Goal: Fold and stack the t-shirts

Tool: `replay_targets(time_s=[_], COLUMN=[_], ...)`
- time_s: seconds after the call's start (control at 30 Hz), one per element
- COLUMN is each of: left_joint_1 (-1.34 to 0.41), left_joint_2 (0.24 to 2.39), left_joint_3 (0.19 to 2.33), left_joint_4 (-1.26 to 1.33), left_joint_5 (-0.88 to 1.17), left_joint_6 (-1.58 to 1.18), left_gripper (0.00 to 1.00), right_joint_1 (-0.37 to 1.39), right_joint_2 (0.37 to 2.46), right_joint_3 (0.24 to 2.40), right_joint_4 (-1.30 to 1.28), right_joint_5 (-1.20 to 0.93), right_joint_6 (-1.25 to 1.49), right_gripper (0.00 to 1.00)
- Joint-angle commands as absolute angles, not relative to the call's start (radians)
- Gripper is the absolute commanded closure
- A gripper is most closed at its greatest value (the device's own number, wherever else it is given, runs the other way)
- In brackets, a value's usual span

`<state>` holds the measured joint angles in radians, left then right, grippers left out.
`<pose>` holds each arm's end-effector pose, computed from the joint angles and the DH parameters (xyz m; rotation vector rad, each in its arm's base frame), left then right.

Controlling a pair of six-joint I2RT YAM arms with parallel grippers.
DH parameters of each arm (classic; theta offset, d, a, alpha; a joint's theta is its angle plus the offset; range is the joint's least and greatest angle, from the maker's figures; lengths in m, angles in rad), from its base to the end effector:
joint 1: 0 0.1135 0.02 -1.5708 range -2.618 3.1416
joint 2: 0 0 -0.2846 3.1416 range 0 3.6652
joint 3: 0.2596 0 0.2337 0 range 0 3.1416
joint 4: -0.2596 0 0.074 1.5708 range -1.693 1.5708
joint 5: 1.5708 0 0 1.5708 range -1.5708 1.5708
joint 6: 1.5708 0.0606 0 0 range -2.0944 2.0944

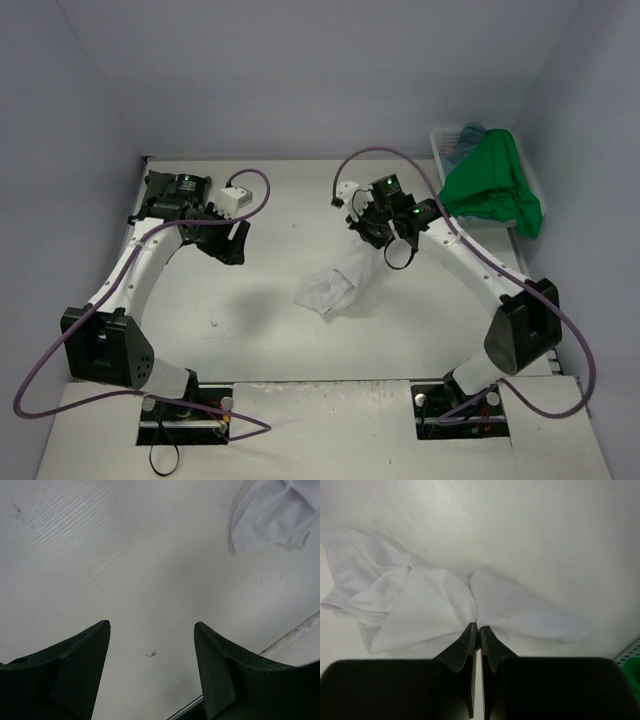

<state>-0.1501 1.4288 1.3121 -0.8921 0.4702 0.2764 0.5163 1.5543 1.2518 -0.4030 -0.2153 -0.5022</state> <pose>0.2720 -0.0689 0.3202 0.6983 2.4078 -0.5523 0.2982 0.1841 0.3017 -1.2037 1.9237 0.2523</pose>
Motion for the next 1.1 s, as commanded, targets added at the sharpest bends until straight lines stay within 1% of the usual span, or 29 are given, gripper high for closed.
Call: replay_targets(time_s=[0.0, 0.03, 0.13, 0.2, 0.23, 0.27, 0.3, 0.5, 0.6, 0.7, 0.77, 0.9, 0.93, 1.07], left_joint_1=[-0.161, -0.170, -0.196, -0.218, -0.230, -0.295, -0.332, -0.410, -0.431, -0.457, -0.468, -0.471, -0.469, -0.466], left_joint_2=[1.430, 1.431, 1.437, 1.448, 1.465, 1.526, 1.543, 1.643, 1.672, 1.716, 1.720, 1.686, 1.675, 1.625], left_joint_3=[1.359, 1.364, 1.394, 1.434, 1.452, 1.535, 1.575, 1.660, 1.660, 1.649, 1.599, 1.525, 1.504, 1.468], left_joint_4=[-0.884, -0.877, -0.873, -0.874, -0.879, -0.902, -0.902, -0.850, -0.799, -0.772, -0.726, -0.645, -0.634, -0.609], left_joint_5=[0.524, 0.532, 0.571, 0.597, 0.613, 0.633, 0.637, 0.669, 0.702, 0.721, 0.715, 0.660, 0.632, 0.609], left_joint_6=[0.281, 0.278, 0.262, 0.253, 0.244, 0.244, 0.244, 0.258, 0.239, 0.224, 0.215, 0.213, 0.213, 0.216], left_gripper=[0.38, 0.38, 0.37, 0.37, 0.37, 0.37, 0.37, 0.37, 0.37, 0.37, 0.37, 0.37, 0.37, 0.37], right_joint_1=[0.528, 0.531, 0.532, 0.534, 0.534, 0.534, 0.534, 0.534, 0.534, 0.534, 0.531, 0.516, 0.502, 0.364], right_joint_2=[1.398, 1.385, 1.341, 1.318, 1.313, 1.301, 1.307, 1.316, 1.344, 1.361, 1.377, 1.419, 1.442, 1.523], right_joint_3=[1.429, 1.484, 1.551, 1.560, 1.557, 1.533, 1.513, 1.431, 1.404, 1.384, 1.378, 1.347, 1.336, 1.360], right_joint_4=[-0.440, -0.443, -0.445, -0.445, -0.446, -0.445, -0.443, -0.443, -0.443, -0.440, -0.434, -0.371, -0.338, -0.273], right_joint_5=[-0.305, -0.319, -0.376, -0.411, -0.429, -0.493, -0.502, -0.548, -0.546, -0.520, -0.457, -0.214, -0.121, -0.060], right_joint_6=[-0.505, -0.500, -0.480, -0.459, -0.454, -0.456, -0.457, -0.495, -0.503, -0.523, -0.534, -0.529, -0.522, -0.471], right_gripper=[1.00, 1.00, 1.00, 1.00, 1.00, 1.00, 1.00, 1.00, 1.00, 1.00, 1.00, 1.00, 1.00, 1.00])
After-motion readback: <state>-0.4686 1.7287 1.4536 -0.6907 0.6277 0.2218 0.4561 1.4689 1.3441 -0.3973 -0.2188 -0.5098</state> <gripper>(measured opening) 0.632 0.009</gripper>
